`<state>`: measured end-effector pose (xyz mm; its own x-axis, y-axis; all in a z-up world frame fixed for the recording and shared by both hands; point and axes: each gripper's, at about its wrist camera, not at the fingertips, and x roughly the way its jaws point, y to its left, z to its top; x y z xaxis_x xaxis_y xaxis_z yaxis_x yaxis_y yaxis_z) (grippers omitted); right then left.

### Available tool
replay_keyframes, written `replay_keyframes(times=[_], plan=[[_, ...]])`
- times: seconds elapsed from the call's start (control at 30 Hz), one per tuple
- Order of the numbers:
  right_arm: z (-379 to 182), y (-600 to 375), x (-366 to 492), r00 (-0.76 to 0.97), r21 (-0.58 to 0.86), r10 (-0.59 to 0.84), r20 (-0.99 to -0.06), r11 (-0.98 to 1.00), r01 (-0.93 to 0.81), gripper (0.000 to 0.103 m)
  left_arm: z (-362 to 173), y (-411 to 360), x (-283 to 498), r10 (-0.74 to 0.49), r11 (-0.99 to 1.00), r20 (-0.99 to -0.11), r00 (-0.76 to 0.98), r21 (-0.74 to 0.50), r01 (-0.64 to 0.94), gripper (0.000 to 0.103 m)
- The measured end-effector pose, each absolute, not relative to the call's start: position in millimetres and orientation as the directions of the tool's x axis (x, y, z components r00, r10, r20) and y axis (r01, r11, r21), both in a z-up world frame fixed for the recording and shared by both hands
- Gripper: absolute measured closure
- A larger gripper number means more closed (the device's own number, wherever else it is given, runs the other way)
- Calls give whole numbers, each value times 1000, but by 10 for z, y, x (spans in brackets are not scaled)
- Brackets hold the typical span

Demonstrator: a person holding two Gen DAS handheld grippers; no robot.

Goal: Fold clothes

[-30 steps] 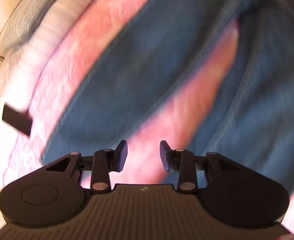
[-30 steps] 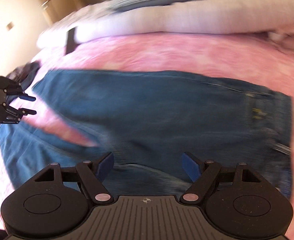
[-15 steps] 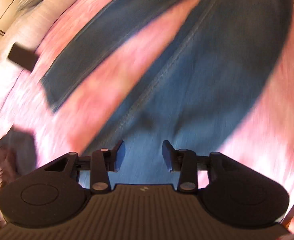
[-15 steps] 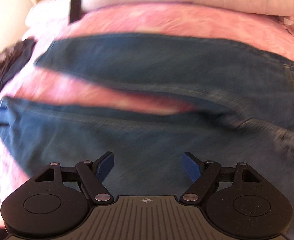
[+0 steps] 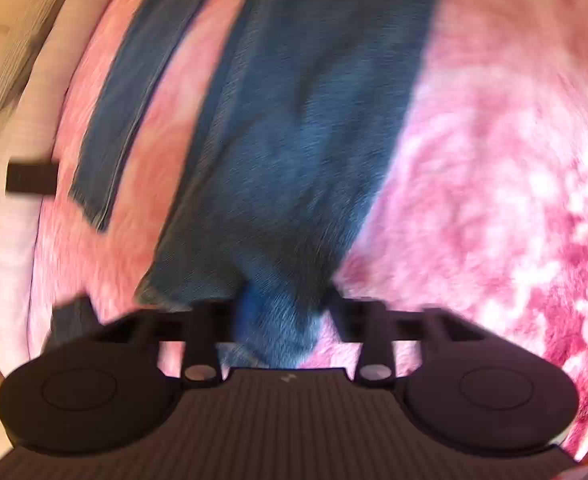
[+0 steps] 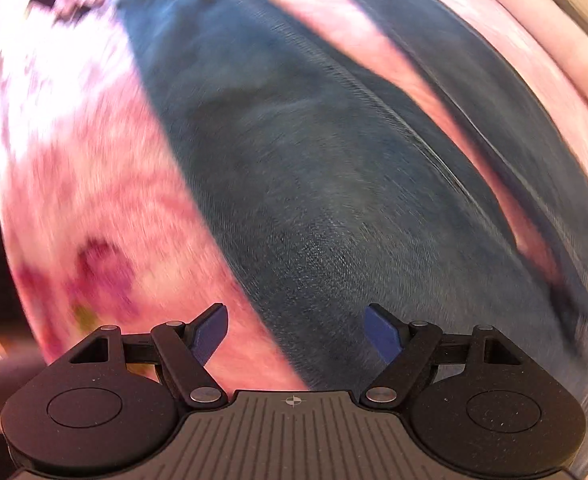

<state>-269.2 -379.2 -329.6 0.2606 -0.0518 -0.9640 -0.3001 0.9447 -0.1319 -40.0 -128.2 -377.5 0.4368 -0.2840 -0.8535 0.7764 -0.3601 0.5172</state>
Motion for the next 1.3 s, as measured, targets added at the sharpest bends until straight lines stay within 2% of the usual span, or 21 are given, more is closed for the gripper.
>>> replay_keyframes(times=[0.1, 0.2, 0.33, 0.43, 0.53, 0.63, 0.77, 0.9, 1.17, 1.3], plan=[[-3372, -3787, -2693, 273, -187, -87, -958, 911, -366, 25, -3721, -1313, -360, -231, -324, -877, 421, 478, 816, 94], [-3399, -3876, -2663, 231, -101, -22, -973, 937, -336, 25, -3718, -1328, -384, -160, -325, -914, 374, 406, 854, 95], [-3278, -3963, -2753, 217, 20, 79, -973, 965, -260, 25, -3583, -1314, -417, -124, -313, -930, 347, 369, 875, 95], [-3062, -4162, -2833, 295, 49, 85, -952, 991, -128, 25, -3491, -1319, -442, -110, -332, -930, 350, 366, 869, 95], [-2934, -4495, -2797, 371, 27, 9, -929, 999, 45, 25, -3494, -1370, -409, -75, -344, -938, 339, 343, 874, 95], [-3039, -4891, -2681, 383, 23, -49, -923, 983, 182, 25, -3580, -1418, -355, -50, -362, -939, 340, 334, 870, 95], [-3328, -5328, -2503, 371, 28, -75, -926, 964, 266, 25, -3685, -1395, -287, -3, -348, -937, 349, 328, 878, 93], [-3520, -5599, -2417, 337, 40, -64, -939, 955, 293, 25, -3548, -1390, -288, 1, -311, -936, 353, 335, 889, 88], [-2925, -5543, -2749, 396, 31, -105, -912, 946, 324, 25, -3086, -1646, -331, -79, -199, -922, 380, 388, 900, 74], [-2702, -5581, -2905, 401, 28, -131, -907, 930, 366, 25, -3014, -1960, -276, -138, -179, -907, 398, 418, 891, 72]])
